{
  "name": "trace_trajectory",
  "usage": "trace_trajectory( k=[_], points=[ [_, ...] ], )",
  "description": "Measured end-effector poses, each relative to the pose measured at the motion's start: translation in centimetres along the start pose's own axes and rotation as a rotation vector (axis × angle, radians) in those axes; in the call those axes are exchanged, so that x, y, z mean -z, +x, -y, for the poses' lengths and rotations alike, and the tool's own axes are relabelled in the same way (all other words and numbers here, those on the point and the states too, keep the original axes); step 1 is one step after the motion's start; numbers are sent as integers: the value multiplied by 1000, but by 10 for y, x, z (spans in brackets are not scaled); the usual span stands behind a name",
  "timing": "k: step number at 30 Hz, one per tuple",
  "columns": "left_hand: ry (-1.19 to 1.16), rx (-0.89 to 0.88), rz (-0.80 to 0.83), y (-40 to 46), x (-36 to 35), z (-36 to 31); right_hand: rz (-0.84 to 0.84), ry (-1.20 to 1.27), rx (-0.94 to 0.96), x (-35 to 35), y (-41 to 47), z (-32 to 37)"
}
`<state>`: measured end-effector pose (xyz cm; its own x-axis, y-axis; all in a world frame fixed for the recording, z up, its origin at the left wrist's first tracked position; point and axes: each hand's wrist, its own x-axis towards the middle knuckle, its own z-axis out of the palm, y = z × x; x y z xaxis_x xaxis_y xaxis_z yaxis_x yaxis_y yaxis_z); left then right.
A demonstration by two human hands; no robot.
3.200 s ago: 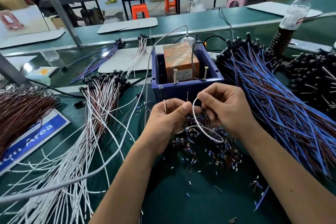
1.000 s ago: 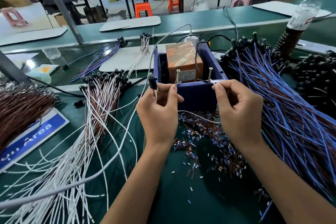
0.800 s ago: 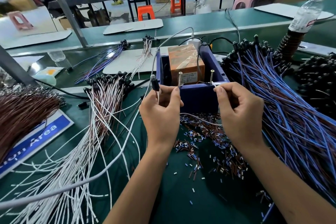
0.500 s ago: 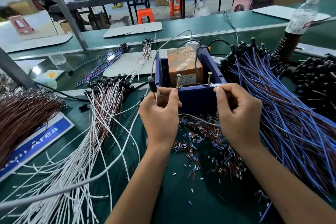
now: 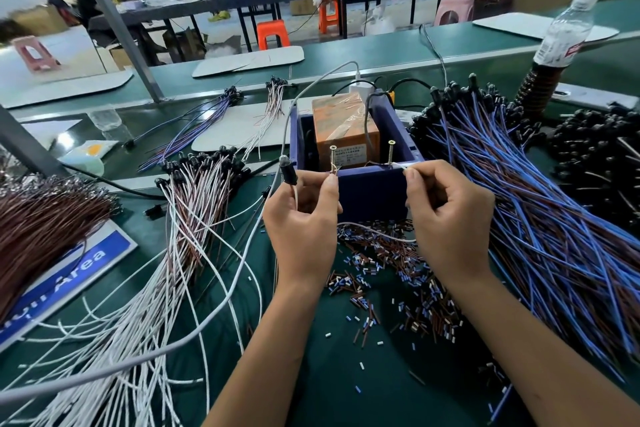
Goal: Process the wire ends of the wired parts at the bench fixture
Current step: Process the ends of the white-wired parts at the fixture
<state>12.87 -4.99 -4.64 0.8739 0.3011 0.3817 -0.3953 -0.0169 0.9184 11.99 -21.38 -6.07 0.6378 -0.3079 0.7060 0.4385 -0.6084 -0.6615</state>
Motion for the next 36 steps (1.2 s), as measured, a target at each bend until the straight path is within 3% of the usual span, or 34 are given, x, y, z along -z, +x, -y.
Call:
trace_trajectory(
  k=[11, 17, 36],
  points=[
    [-29, -9, -14, -3, -2, -3, -29, 27, 2, 0, 2, -1],
    [46, 11, -115, 4, -4, -1, 12, 54, 32, 0, 1, 0],
    [102, 5, -119, 5, -3, -5, 45, 71, 41, 0, 1, 5]
  ],
)
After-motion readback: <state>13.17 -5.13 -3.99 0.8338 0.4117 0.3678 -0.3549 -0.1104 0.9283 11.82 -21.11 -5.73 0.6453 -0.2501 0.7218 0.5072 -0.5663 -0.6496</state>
